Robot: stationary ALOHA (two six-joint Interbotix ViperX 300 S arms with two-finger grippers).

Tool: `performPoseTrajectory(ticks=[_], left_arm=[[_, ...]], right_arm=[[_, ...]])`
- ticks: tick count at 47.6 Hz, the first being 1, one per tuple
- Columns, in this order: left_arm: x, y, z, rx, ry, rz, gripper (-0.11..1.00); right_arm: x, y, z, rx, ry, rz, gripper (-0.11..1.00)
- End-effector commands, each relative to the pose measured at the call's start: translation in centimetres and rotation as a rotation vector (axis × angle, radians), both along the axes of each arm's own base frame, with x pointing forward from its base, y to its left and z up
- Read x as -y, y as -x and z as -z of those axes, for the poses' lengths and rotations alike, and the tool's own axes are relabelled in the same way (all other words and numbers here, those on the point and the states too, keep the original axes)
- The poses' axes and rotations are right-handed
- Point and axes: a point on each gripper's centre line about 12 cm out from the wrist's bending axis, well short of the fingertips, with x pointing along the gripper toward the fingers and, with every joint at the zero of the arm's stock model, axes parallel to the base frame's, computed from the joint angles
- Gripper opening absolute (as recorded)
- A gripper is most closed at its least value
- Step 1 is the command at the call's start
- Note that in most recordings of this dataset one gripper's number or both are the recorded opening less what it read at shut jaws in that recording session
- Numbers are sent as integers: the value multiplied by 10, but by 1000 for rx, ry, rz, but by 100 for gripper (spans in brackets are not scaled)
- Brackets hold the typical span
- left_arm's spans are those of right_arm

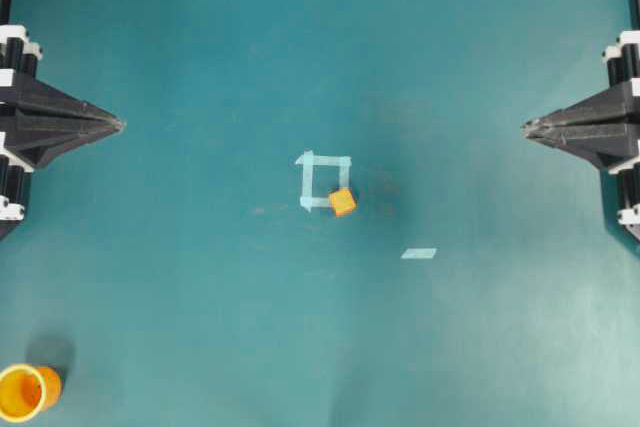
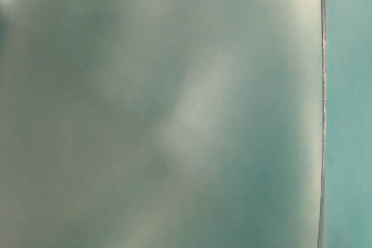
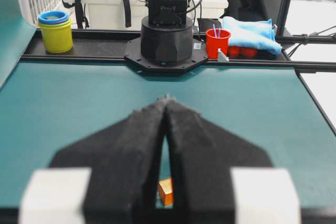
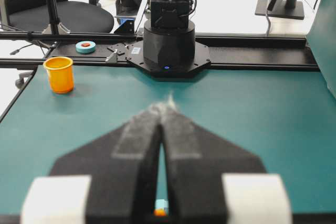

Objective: Hold the block with right arm and the cup with left arm, then put the block into the cup.
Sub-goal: 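Move the left gripper down over the orange cup and the right gripper toward the cube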

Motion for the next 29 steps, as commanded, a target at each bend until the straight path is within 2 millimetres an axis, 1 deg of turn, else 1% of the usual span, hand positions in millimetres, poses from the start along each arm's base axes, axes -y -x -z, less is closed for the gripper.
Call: performPoseTrajectory(ticks=[1, 5, 12, 15, 20, 25, 29], left_arm=[[6, 0, -1, -35, 4, 29, -1], [9, 1, 3, -94, 7, 47, 0], [15, 7, 7, -181, 6, 76, 0], [17, 10, 8, -215, 3, 88, 0], [19, 15, 9, -251, 1, 104, 4], [22, 19, 10, -281, -3, 120, 14], [24, 23, 12, -318, -8, 134, 30]], right_arm=[[0, -3, -9, 20, -11, -2, 0], [0, -6, -8, -21, -12, 0, 0], [0, -16, 0, -147, -16, 2, 0], [0, -20, 0, -175, -19, 2, 0], [2, -28, 0, -198, -24, 7, 0], [2, -38, -2, -218, -24, 8, 0], [2, -45, -2, -242, -27, 8, 0]])
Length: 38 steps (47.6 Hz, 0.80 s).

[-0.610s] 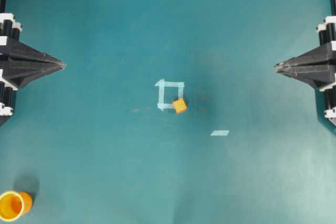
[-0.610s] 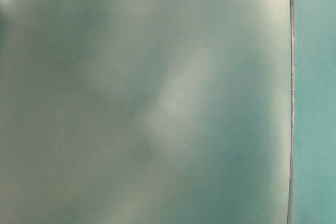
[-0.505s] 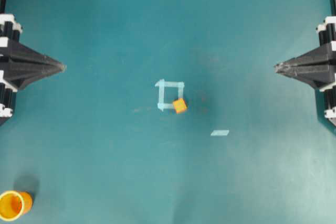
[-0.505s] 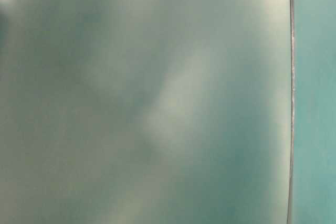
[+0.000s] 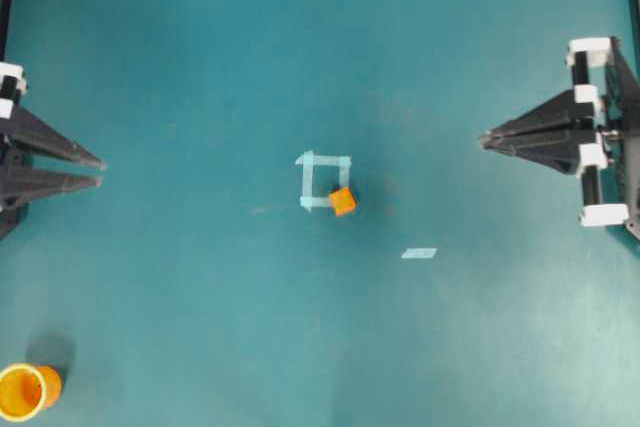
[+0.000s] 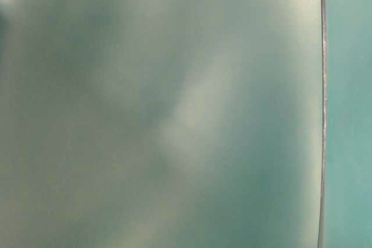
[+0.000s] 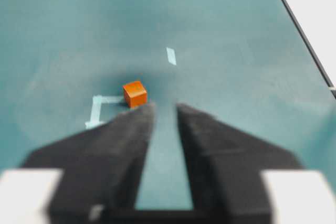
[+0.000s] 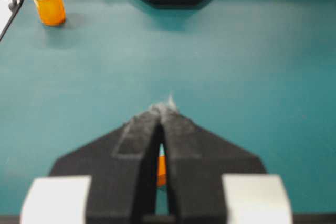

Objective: Hold the block with right arm and the cup with left arm, then put the block into the cup.
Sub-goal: 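Move the left gripper down over the orange cup and the right gripper toward the cube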

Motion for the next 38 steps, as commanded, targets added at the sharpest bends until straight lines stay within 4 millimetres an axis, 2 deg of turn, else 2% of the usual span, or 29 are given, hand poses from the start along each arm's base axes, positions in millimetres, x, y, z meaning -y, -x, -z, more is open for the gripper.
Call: performPoseTrajectory(ticks=[1, 9, 13, 38], left_arm=[[3, 1, -7, -15, -5, 20, 33], [10, 8, 2, -119, -14, 60, 74], [14, 12, 6, -174, 1, 82, 86], [68, 54, 33, -479, -38, 430, 88]], right_arm=[[1, -10, -11, 5, -4, 4, 0], [1, -24, -6, -71, -8, 5, 0], [1, -28, -3, -93, -23, 8, 0], [1, -53, 10, -185, -175, 51, 0]])
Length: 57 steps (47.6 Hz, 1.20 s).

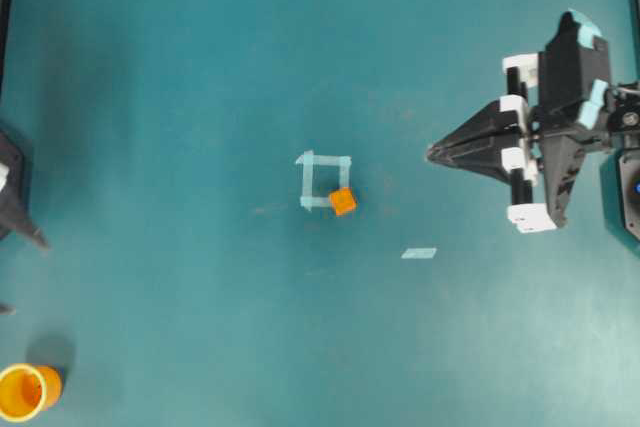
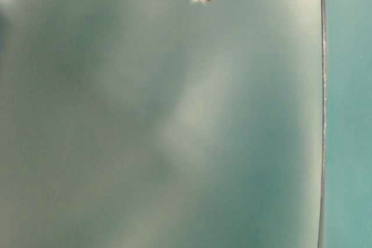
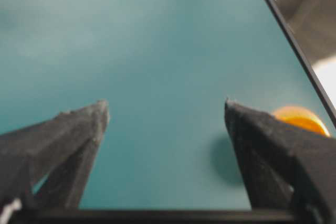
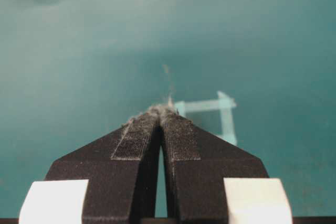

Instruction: Hold the block with right arm and the cup with left arm, then put the block into the cup.

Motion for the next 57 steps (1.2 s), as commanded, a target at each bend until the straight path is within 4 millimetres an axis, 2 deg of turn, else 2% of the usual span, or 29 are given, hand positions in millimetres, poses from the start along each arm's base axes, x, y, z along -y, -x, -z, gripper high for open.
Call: performPoseTrajectory(ticks=[1, 9, 20, 38, 45, 50, 57], left_arm=[[9, 5, -7, -27, -2, 57, 88], [21, 21, 3, -121, -35, 156, 88], [45, 32, 18, -198, -61, 266, 88], [98, 33, 45, -248, -11, 343, 88], [116, 24, 56, -257, -15, 337, 88], [120, 20, 69, -290, -57, 326, 88], [112, 10, 82, -331, -97, 259, 88]], right_arm=[[0, -6, -12, 32, -5, 4, 0], [1, -15, -12, 23, -7, 4, 0], [1, -25, -9, 2, -7, 4, 0], [1, -30, -1, -66, -10, 6, 0], [1, -32, -1, -72, -12, 6, 0], [1, -35, 0, -77, -11, 6, 0], [1, -39, 5, -112, -11, 6, 0]])
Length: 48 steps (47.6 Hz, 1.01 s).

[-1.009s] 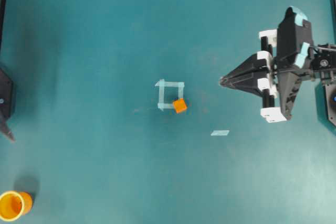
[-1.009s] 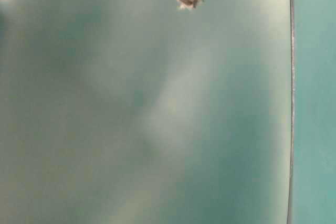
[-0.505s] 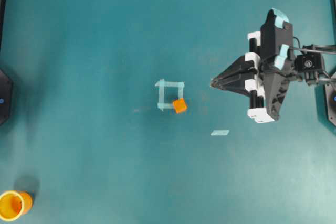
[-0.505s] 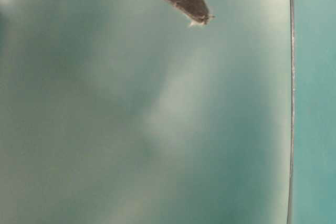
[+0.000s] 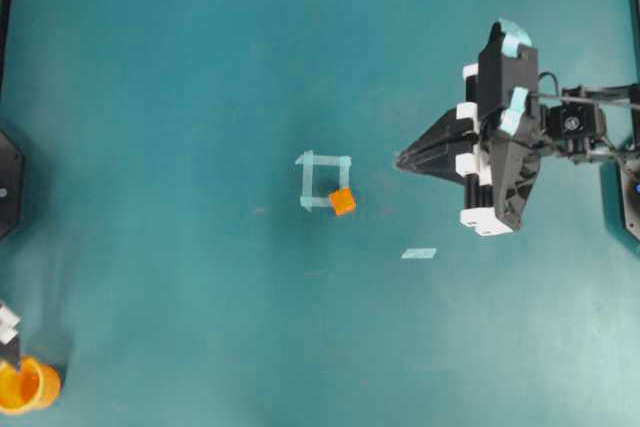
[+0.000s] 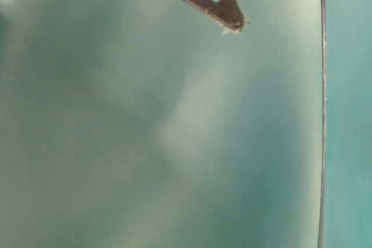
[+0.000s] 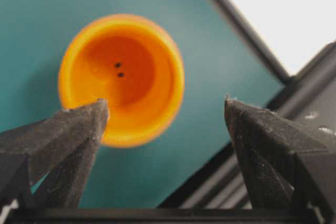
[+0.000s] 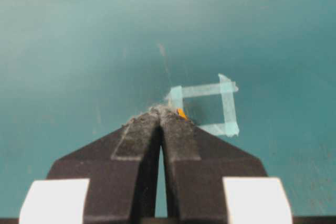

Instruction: Hold the block with right arm and the cup with left arm, then put the block into the cup.

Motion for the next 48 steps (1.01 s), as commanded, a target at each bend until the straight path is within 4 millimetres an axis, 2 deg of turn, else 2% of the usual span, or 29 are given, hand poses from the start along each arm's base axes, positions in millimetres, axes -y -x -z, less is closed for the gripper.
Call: performPoseTrajectory(ticks=[1, 8, 16, 28, 37, 42, 48], left_arm=[[-3, -11, -2, 4, -2, -47, 88], [-12, -25, -10, 39, 6, -96, 88], [-12, -24, -13, 48, 17, -94, 88], [-13, -25, -9, 40, 2, -94, 88], [-13, -24, -4, 29, -9, -97, 88], [-12, -24, -1, 19, -10, -103, 88], [-10, -25, 6, 10, -17, -106, 88]], right_arm=[[1, -6, -11, 18, -3, 3, 0], [-1, -12, -9, 3, -4, -1, 0], [-1, -13, -8, -5, -3, -2, 2], [-1, -15, -1, -52, -6, 0, 28], [-1, -26, 5, -98, -5, -1, 51], [-1, -33, 6, -98, -3, -2, 55], [-1, -37, 6, -101, -3, -2, 55]])
